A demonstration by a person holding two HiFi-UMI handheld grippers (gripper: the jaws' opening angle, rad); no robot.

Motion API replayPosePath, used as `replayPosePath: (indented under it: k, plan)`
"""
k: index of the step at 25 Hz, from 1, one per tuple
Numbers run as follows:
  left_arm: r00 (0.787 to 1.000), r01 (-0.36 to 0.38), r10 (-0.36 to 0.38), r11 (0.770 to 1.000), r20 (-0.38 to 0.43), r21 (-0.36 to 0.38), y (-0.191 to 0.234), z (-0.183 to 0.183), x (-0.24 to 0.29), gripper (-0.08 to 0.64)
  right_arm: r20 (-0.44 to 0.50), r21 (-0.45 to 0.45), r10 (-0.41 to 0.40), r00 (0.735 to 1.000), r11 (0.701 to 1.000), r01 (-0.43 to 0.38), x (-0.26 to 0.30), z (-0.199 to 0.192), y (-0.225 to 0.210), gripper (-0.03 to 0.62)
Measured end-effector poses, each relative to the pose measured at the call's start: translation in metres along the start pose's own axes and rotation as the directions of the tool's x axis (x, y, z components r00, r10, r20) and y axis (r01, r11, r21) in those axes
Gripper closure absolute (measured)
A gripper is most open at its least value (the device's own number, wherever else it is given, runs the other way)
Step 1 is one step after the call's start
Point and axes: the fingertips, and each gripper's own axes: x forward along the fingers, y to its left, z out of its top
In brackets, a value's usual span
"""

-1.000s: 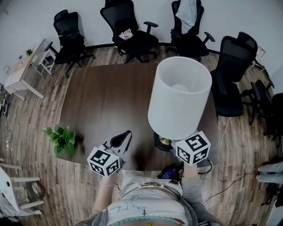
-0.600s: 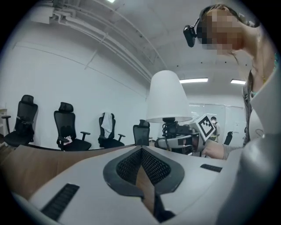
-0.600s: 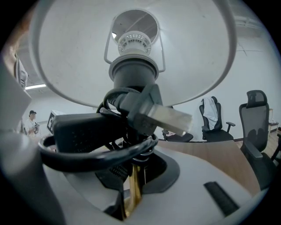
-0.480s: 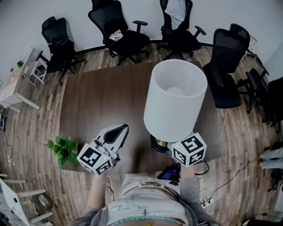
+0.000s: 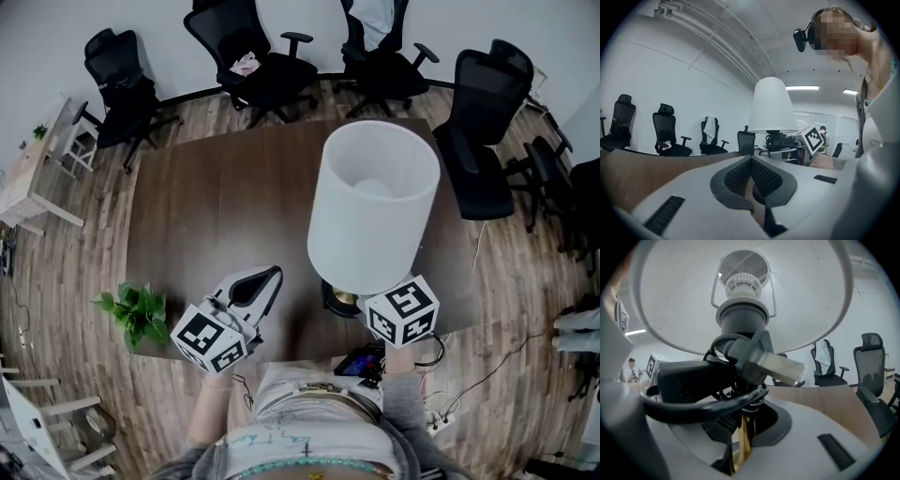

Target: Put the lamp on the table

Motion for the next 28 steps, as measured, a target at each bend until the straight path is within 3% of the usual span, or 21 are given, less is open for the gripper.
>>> replayPosePath:
  k: [28]
  plan:
    - [0.996,-0.056,0.051,0.996,-0.073,-0.063,0.018,-0.030,-0.021,0.548,-0.041,0.056,0.063,0.997,0.997,-0.060,0.055,-0.043,0.000,0.545]
